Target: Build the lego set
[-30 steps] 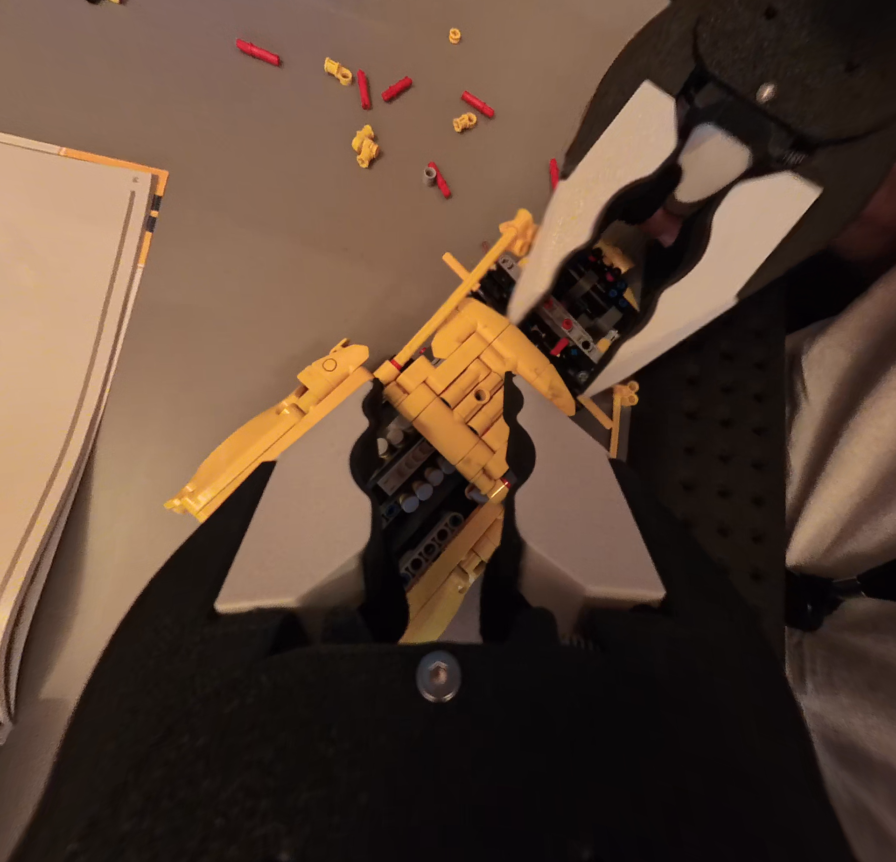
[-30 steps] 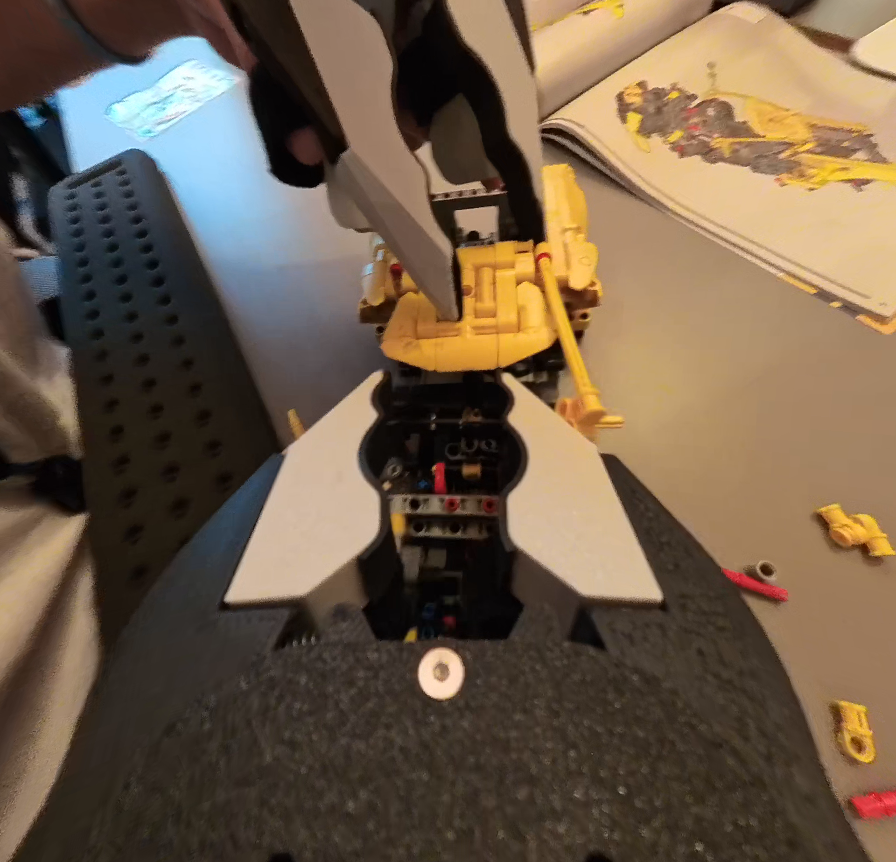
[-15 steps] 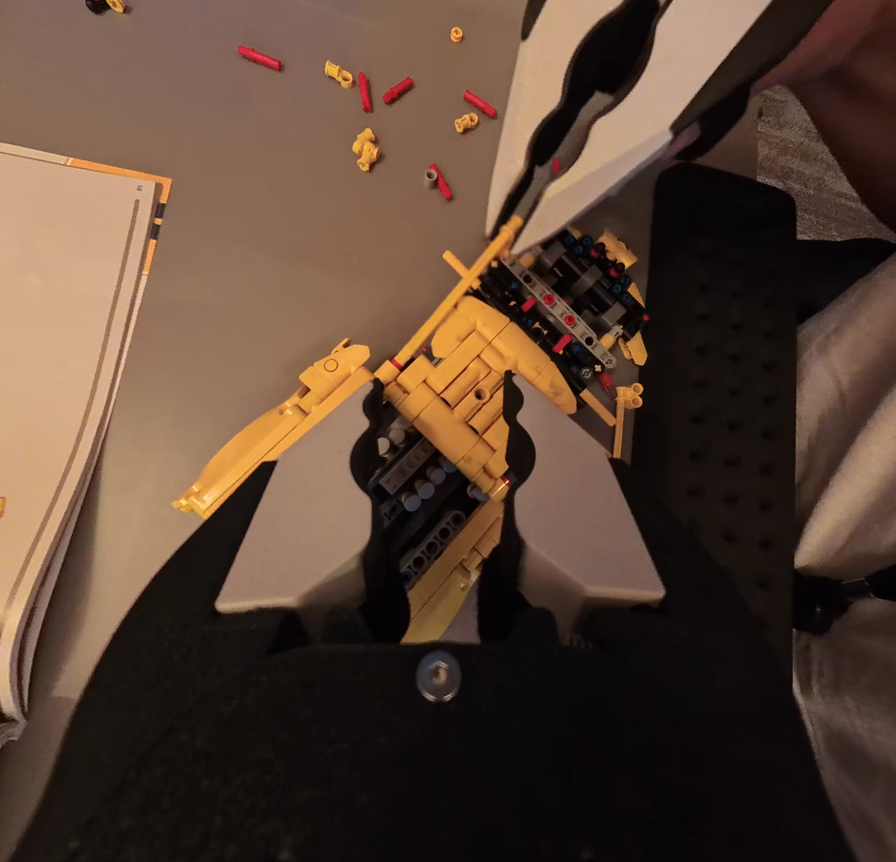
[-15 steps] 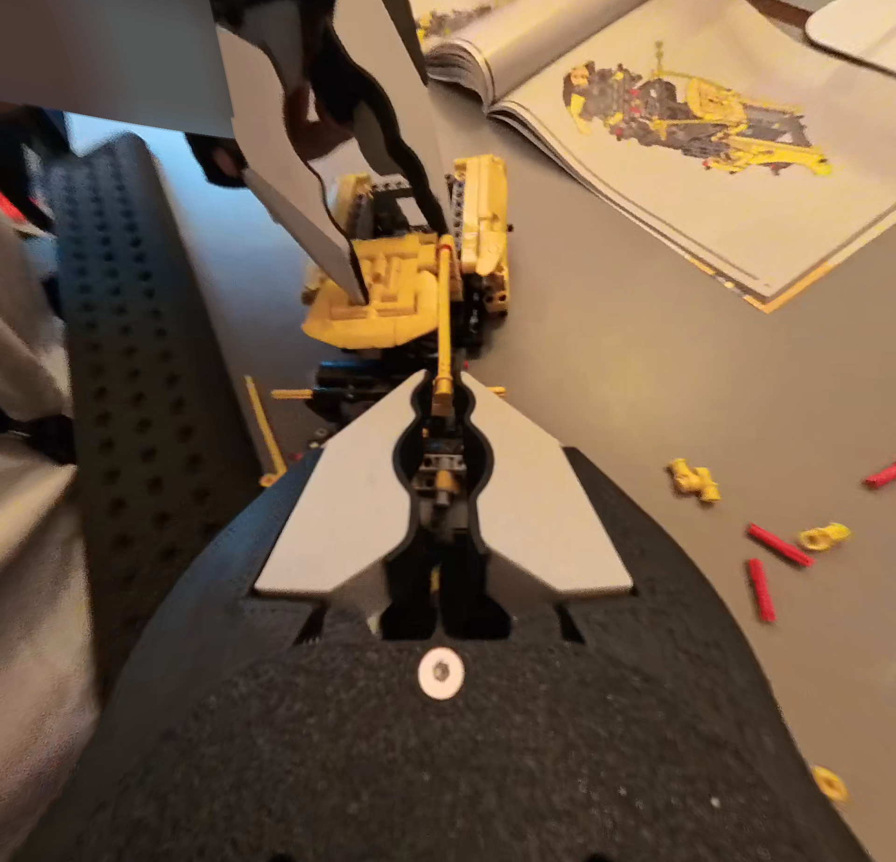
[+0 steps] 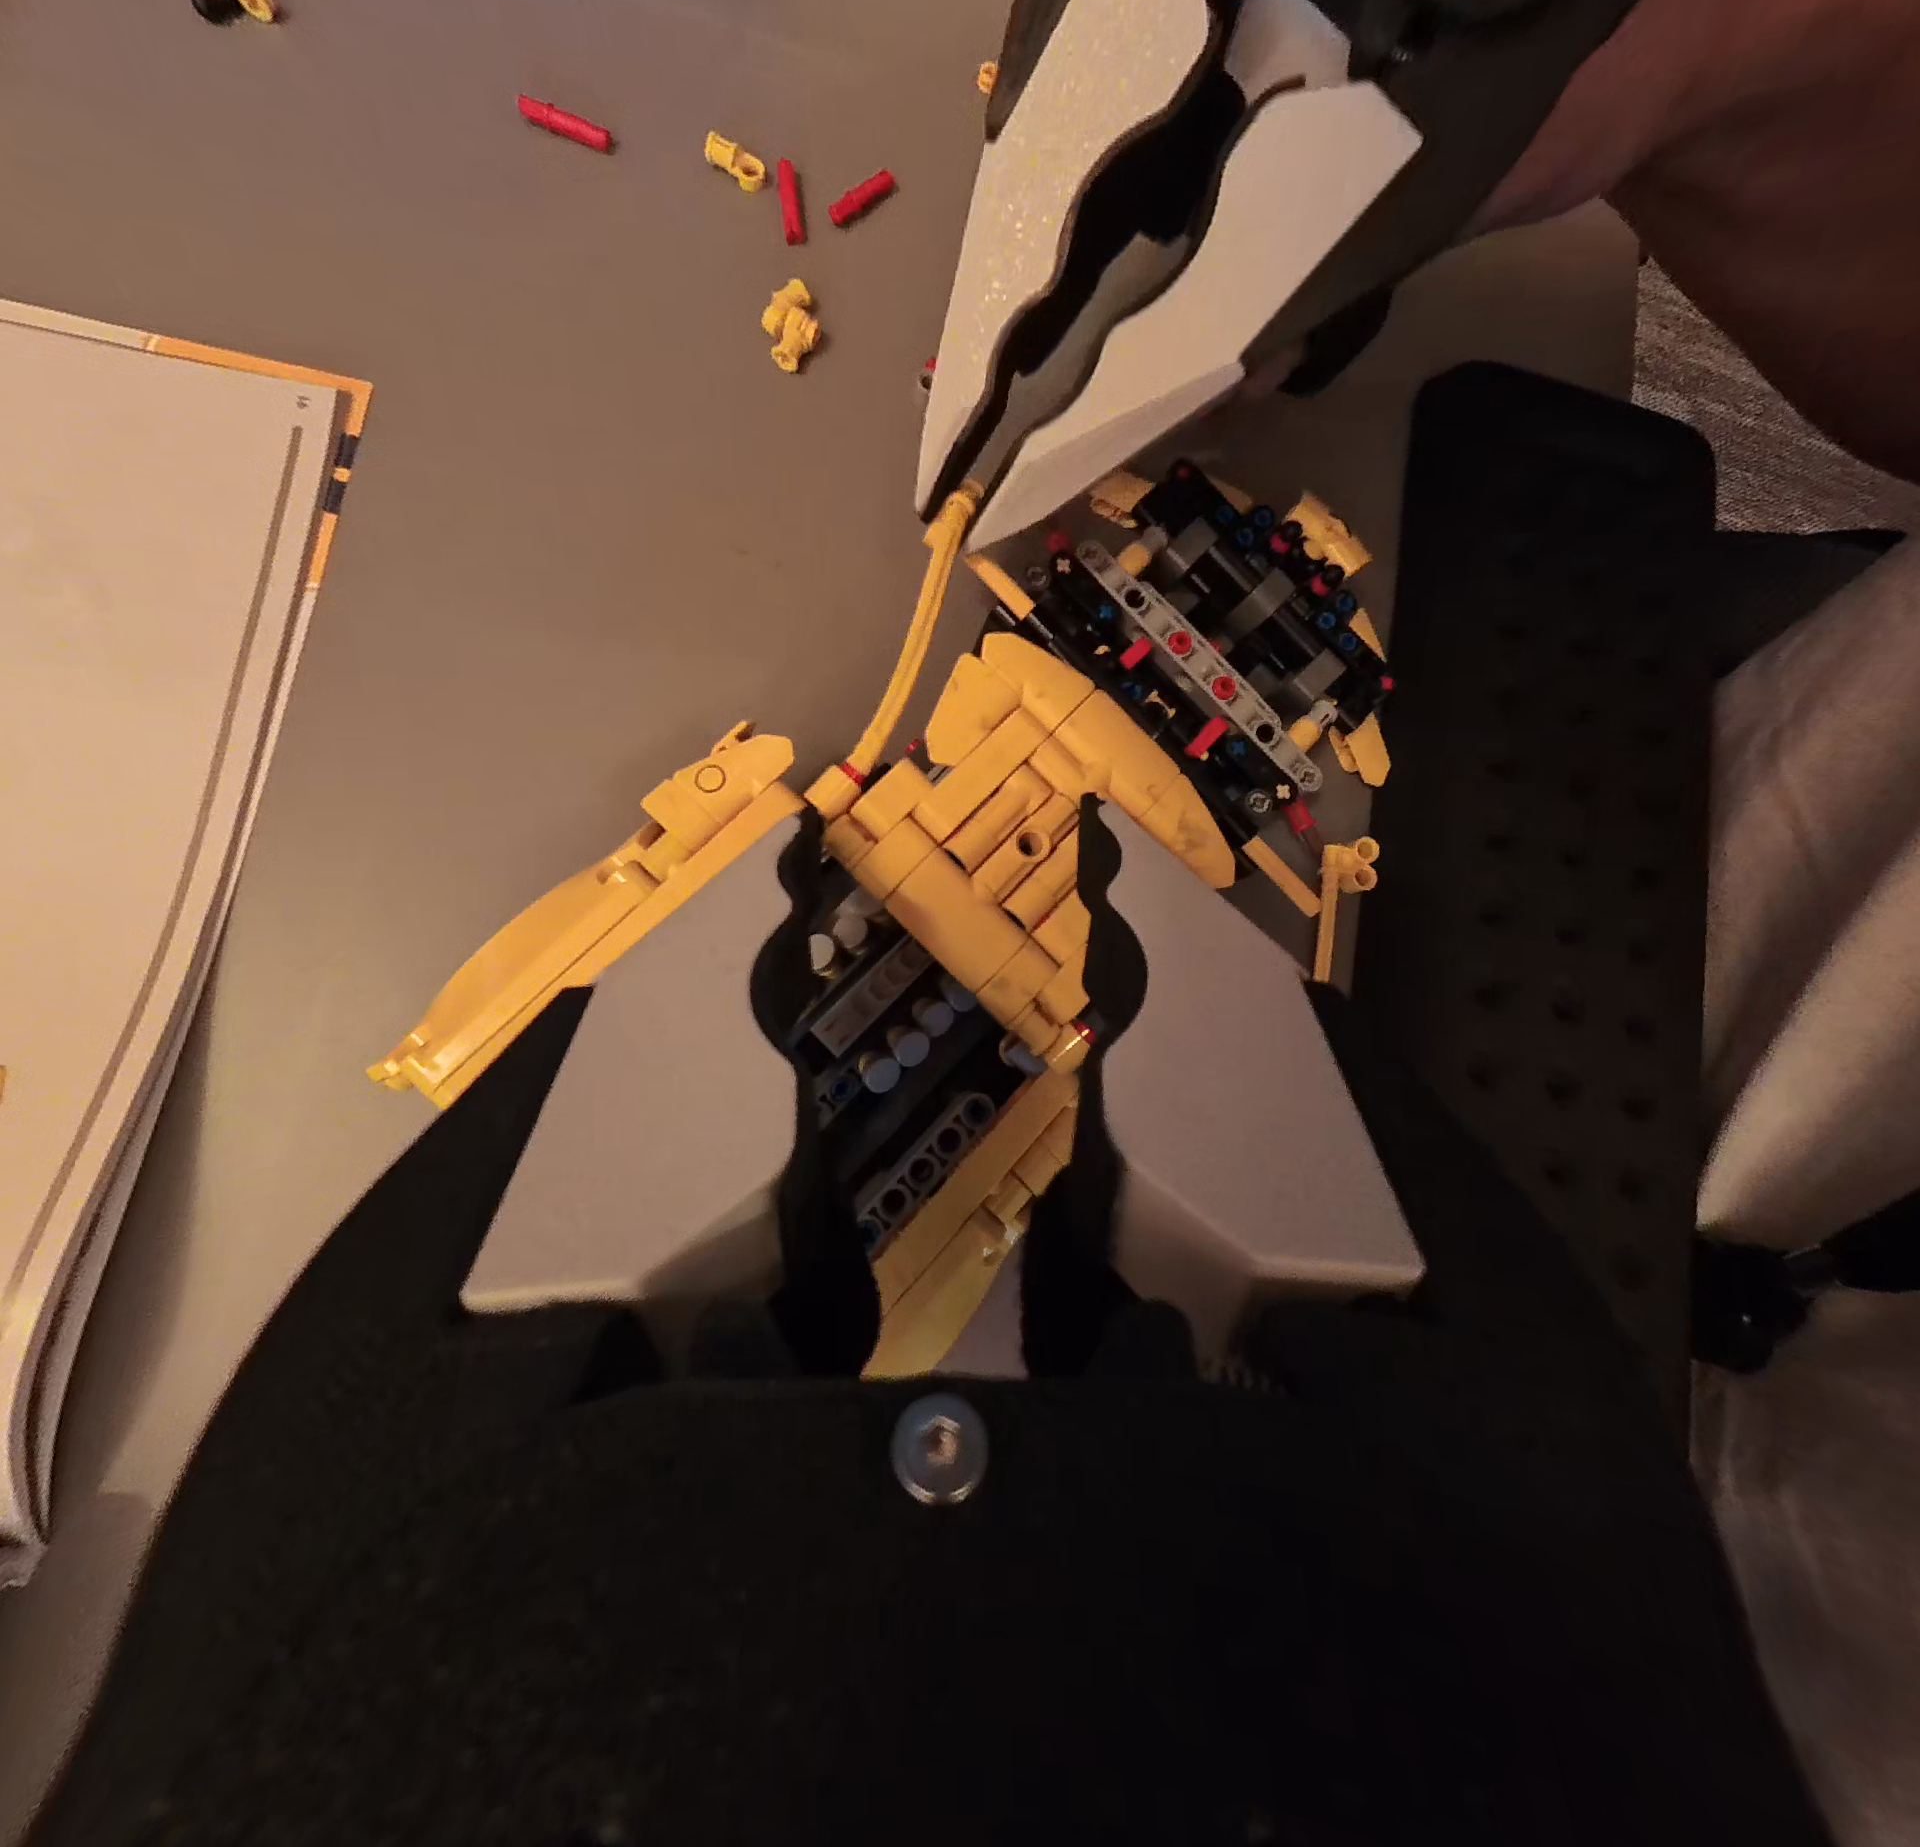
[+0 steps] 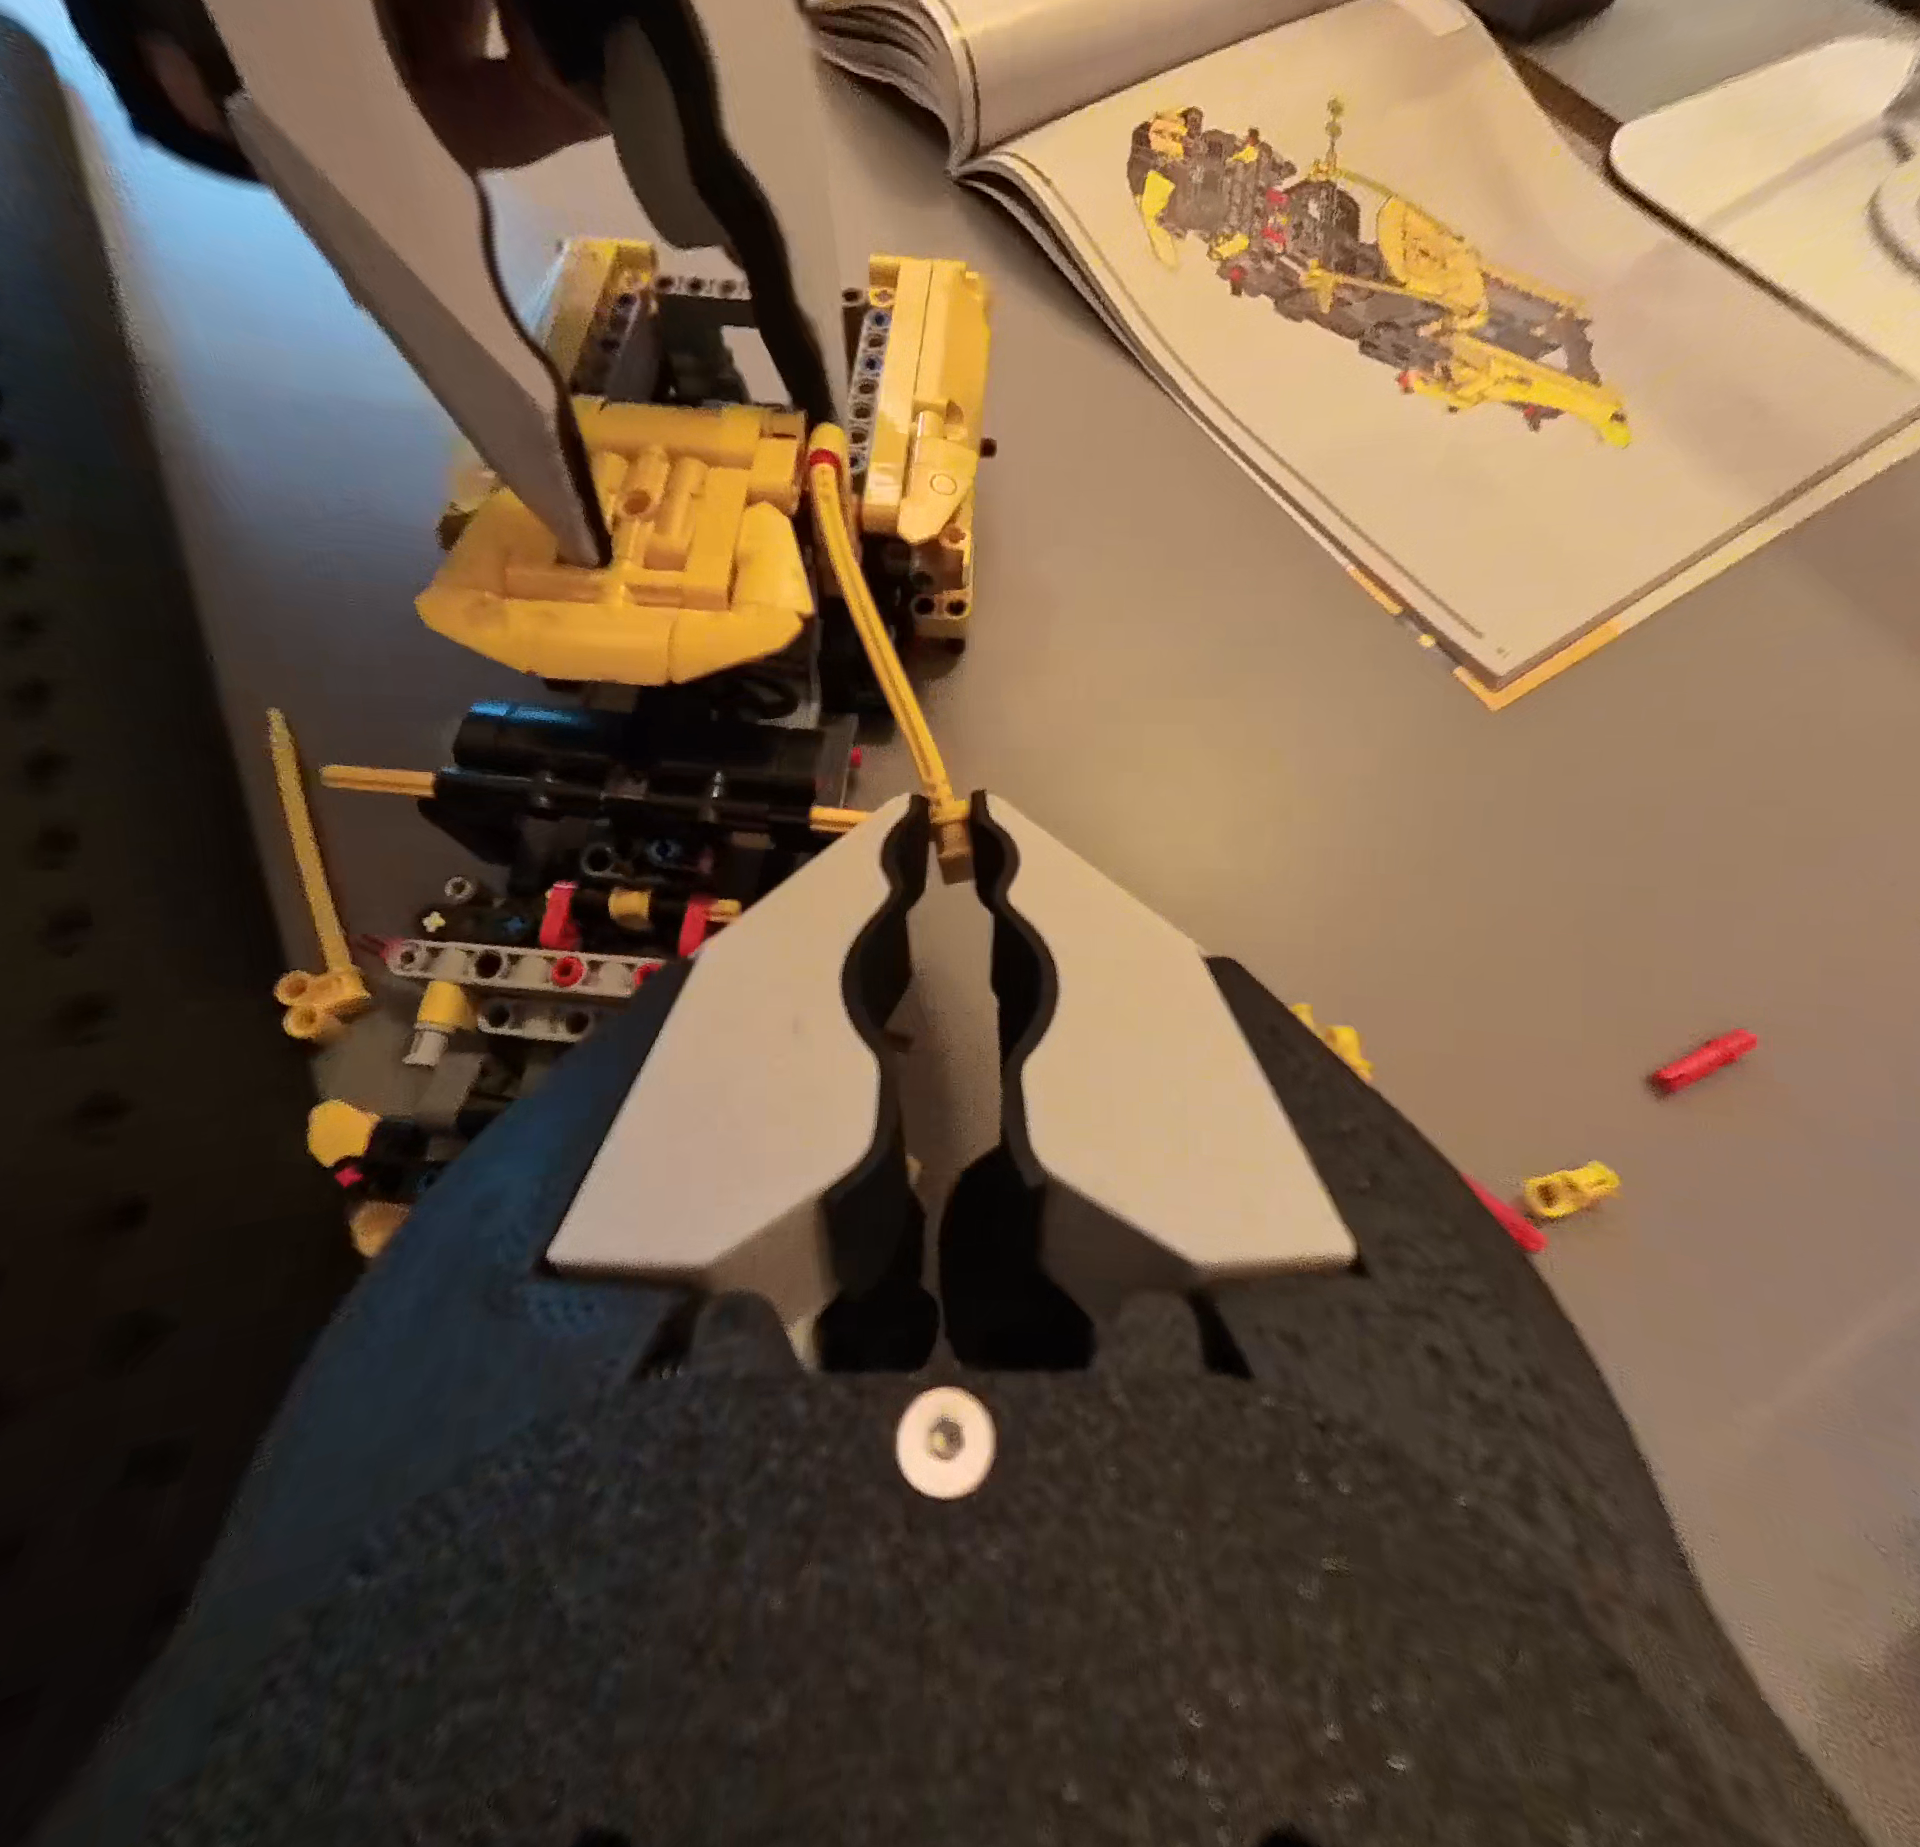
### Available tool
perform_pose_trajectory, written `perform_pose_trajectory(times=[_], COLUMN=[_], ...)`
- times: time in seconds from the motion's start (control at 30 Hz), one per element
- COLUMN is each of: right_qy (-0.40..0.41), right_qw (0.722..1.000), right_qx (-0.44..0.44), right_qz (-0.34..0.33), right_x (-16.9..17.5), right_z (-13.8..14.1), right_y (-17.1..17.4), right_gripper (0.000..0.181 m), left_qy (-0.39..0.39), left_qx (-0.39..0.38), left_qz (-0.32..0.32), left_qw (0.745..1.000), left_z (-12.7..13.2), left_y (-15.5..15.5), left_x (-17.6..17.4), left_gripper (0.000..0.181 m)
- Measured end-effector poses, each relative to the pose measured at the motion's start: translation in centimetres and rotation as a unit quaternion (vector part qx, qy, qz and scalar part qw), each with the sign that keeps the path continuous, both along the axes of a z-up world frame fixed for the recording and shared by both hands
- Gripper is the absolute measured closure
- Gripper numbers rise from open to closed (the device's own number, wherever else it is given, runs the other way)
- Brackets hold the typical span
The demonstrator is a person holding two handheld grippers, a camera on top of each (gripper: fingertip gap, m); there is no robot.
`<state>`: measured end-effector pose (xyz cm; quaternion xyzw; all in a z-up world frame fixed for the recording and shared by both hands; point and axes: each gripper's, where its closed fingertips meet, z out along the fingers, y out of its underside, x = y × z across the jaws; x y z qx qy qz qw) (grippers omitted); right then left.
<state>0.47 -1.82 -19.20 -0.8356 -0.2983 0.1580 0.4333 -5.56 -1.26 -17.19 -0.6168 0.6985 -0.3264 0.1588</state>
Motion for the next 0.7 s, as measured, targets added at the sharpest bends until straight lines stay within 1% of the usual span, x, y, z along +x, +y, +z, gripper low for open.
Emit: perform_pose_trajectory(times=[0.1, 0.13, 0.17, 0.27, 0.33, 0.4, 0.53, 0.6, 0.63, 0.7], right_qy=[0.068, 0.076, 0.079, 0.099, 0.114, 0.108, 0.044, 0.048, 0.055, 0.065], right_qw=[0.997, 0.996, 0.996, 0.993, 0.991, 0.991, 0.997, 0.996, 0.995, 0.993], right_qx=[-0.039, -0.041, -0.041, -0.058, -0.071, -0.071, -0.06, -0.076, -0.083, -0.098], right_qz=[0.001, 0.004, 0.008, 0.021, 0.024, 0.028, 0.031, 0.023, 0.014, 0.016], right_x=[-0.1, -0.1, -0.1, -0.7, -0.8, -0.9, -1.0, -1.2, -1.2, -1.5], right_z=[0.1, 0.1, 0.0, 0.0, 0.1, 0.0, -0.6, -0.8, -0.8, -0.9], right_y=[-0.3, -0.3, -0.4, -0.9, -1.1, -1.2, -1.3, -1.5, -1.5, -1.9], right_gripper=[0.172, 0.173, 0.17, 0.155, 0.151, 0.148, 0.143, 0.138, 0.138, 0.146], left_qy=[0.002, 0.002, 0.001, 0.0, -0.002, -0.003, -0.004, -0.004, -0.003, -0.002], left_qx=[0.002, 0.002, 0.002, 0.0, 0.0, -0.001, 0.0, 0.0, 0.0, 0.0], left_qz=[-0.002, -0.002, -0.003, -0.003, -0.002, -0.002, -0.001, -0.001, -0.002, -0.001], left_qw=[1.0, 1.0, 1.0, 1.0, 1.0, 1.0, 1.0, 1.0, 1.0, 1.0], left_z=[0.0, 0.0, 0.0, 0.0, 0.0, 0.0, 0.0, 0.0, 0.0, 0.0], left_y=[0.0, 0.0, 0.0, 0.0, 0.0, -0.1, -0.1, -0.1, -0.1, 0.0], left_x=[0.0, 0.0, 0.0, 0.1, 0.1, 0.1, 0.1, 0.1, 0.1, 0.1], left_gripper=[0.132, 0.132, 0.132, 0.132, 0.132, 0.132, 0.132, 0.132, 0.132, 0.132])
